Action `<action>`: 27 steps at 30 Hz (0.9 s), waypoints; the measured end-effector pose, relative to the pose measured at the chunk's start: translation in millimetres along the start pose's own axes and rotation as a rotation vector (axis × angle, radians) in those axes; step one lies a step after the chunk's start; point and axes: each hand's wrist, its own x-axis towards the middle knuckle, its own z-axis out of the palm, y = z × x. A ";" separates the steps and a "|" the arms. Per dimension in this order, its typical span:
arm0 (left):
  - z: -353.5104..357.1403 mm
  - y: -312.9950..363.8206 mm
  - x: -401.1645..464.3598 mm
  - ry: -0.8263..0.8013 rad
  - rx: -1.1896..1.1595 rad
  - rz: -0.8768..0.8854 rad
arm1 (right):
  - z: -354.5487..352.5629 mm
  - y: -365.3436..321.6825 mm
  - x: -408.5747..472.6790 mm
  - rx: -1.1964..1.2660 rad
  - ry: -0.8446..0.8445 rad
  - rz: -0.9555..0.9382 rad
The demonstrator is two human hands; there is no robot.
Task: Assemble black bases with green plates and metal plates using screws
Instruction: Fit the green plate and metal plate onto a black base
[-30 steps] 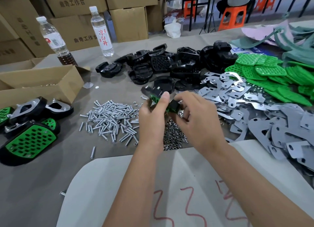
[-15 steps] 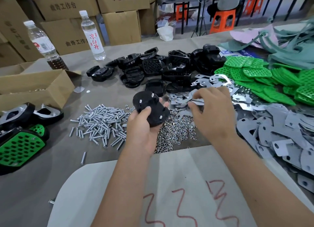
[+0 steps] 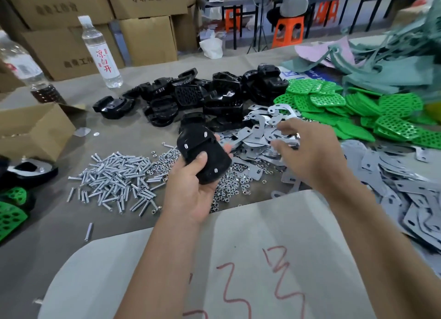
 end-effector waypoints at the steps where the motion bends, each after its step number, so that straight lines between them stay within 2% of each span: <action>1: 2.8 -3.7 -1.9 -0.010 0.003 -0.009 | -12.1 8.2 -0.8 -0.018 0.004 0.044; 6: 18.6 -25.2 -14.2 -0.086 0.073 -0.044 | -68.8 44.5 -4.8 -0.253 -0.169 0.284; 10: 39.3 -48.7 -18.9 -0.097 0.212 -0.069 | -68.8 32.6 -19.9 -0.223 -0.315 0.260; 12: 53.6 -61.0 -18.3 -0.095 0.265 -0.090 | -58.0 25.1 -25.5 -0.365 -0.385 0.199; 14: 65.1 -71.3 -17.3 -0.083 0.289 -0.091 | -51.9 24.0 -26.5 -0.430 -0.386 0.132; 18: 77.0 -89.1 -16.9 -0.074 0.304 -0.111 | -76.4 40.3 -27.8 -0.224 -0.237 0.156; 20: 82.2 -96.0 -19.3 -0.089 0.287 -0.111 | -96.9 52.5 -27.8 -0.279 -0.279 0.212; 23: 92.5 -107.9 -20.9 -0.114 0.269 -0.084 | -121.1 66.9 -33.8 -0.298 -0.435 0.361; 25: 98.4 -115.7 -19.9 -0.095 0.264 -0.074 | -118.6 70.5 -39.7 -0.350 -0.547 0.366; 27: 102.7 -121.9 -19.1 -0.057 0.254 -0.074 | -104.2 73.7 -42.6 -0.307 -0.469 0.340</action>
